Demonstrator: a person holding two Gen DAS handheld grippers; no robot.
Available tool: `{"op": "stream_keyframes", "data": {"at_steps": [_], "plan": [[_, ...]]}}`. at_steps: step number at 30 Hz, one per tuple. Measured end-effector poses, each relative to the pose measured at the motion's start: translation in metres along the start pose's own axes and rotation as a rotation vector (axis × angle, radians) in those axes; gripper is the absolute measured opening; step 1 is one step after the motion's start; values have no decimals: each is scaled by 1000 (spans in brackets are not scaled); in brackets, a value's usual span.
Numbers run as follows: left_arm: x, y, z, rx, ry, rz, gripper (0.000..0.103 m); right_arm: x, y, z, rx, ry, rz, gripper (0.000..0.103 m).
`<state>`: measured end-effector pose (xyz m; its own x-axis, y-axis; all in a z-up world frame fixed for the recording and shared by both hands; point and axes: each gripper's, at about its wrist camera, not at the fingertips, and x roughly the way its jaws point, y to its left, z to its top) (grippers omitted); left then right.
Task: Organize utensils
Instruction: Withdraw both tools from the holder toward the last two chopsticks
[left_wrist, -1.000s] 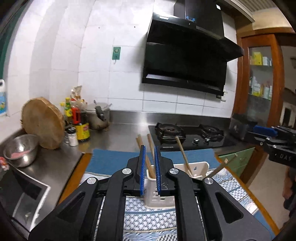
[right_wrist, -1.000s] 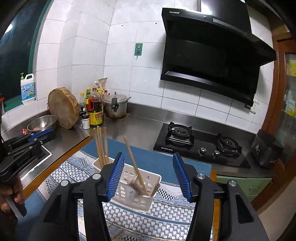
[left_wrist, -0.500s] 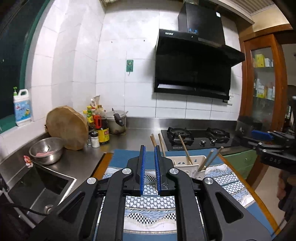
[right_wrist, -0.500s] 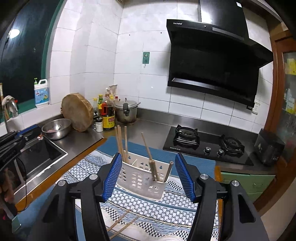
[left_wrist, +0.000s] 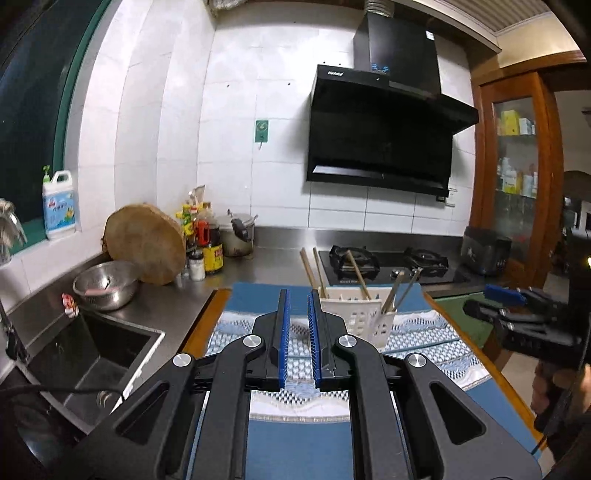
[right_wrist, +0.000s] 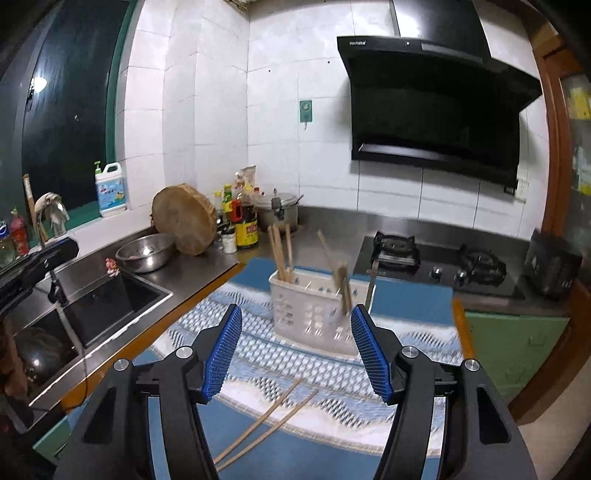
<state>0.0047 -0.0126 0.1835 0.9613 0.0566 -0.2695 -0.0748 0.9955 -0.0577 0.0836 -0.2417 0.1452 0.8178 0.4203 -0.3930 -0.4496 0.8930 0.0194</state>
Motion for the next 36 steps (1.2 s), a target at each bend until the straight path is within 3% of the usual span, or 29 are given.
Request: {"op": "stream_keyframes", "data": {"at_steps": [8, 15, 16, 17, 19, 26, 28, 36], "plan": [[-38, 13, -8, -14, -34, 71, 11, 2, 13, -36, -19, 32, -17, 60], [-86, 1, -3, 4, -97, 94, 11, -5, 19, -37, -12, 17, 7, 60], [-93, -3, -1, 12, -111, 102, 15, -6, 20, -37, -13, 12, 12, 60], [-98, -5, 0, 17, -120, 111, 28, -8, 21, -36, -14, 8, 15, 60], [-114, -14, -1, 36, -148, 121, 41, -10, 23, -36, -14, 1, 24, 60], [-145, -39, -1, 73, -172, 46, 41, -11, 28, -39, -11, 0, 49, 60], [-142, -44, -3, 98, -171, 54, 41, -11, 29, -41, -12, 2, 46, 60], [-76, -13, -17, 36, -27, 71, 41, 0, 32, -74, 18, 70, 21, 60]]}}
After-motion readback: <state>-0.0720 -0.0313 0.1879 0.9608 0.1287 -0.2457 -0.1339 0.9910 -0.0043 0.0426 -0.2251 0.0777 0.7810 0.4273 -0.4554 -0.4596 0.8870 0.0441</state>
